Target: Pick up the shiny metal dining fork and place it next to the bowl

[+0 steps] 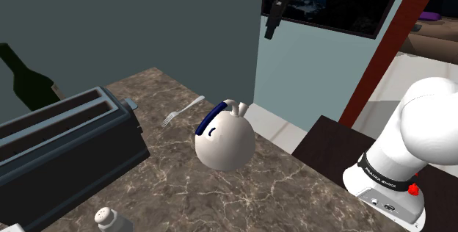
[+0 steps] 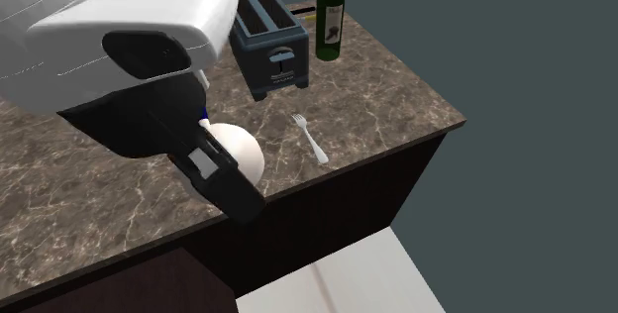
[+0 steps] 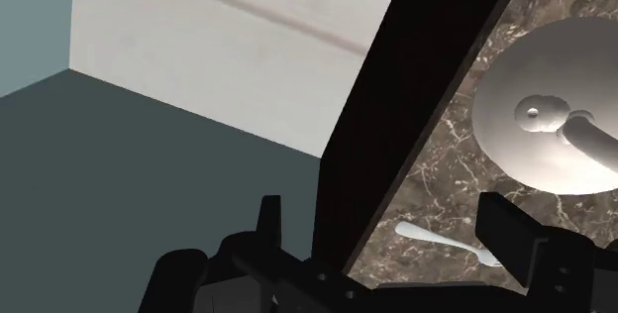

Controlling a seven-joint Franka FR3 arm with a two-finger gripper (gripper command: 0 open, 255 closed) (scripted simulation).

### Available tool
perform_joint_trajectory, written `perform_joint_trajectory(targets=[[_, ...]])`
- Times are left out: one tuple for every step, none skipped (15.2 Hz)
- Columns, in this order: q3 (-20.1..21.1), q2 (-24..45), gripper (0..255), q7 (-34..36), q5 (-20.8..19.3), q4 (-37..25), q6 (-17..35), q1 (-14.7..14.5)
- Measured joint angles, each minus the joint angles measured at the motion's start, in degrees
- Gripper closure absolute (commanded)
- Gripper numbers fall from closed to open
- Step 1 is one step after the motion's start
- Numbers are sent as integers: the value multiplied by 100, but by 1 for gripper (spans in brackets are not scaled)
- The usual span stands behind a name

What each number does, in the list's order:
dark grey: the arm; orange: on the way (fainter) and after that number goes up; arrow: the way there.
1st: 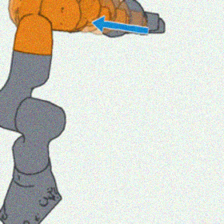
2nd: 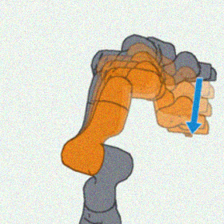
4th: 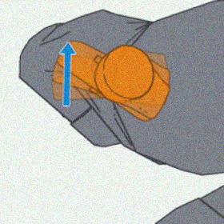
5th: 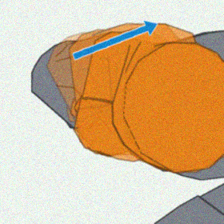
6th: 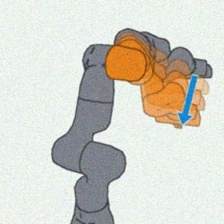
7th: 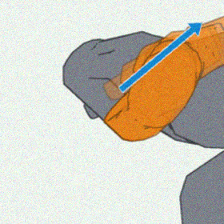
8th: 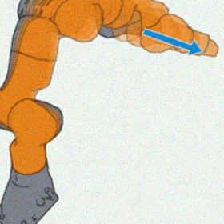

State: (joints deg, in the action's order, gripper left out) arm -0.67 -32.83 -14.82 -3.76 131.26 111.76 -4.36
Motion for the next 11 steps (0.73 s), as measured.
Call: perform_joint_trajectory(targets=[[26, 178, 0, -66, 7, 8, 193, -60], [31, 337, 0, -161, 9, -29, 327, -110], [36, 523, 0, -255, 10, -67, 484, -159], [39, 680, 0, -356, 12, -107, 611, -205], [59, 861, 0, -435, 14, -143, 762, -256], [72, 1005, 0, -527, 16, -165, 895, -304], [111, 1179, 0, -584, 21, -231, 1011, -361], [125, 1354, 0, -675, 22, -281, 1144, -405], [156, 1561, 0, -744, 21, -320, 1316, -455], [179, 1677, 0, -827, 21, -321, 1438, -500], [204, 1856, 0, -910, 20, -433, 1516, -543]])
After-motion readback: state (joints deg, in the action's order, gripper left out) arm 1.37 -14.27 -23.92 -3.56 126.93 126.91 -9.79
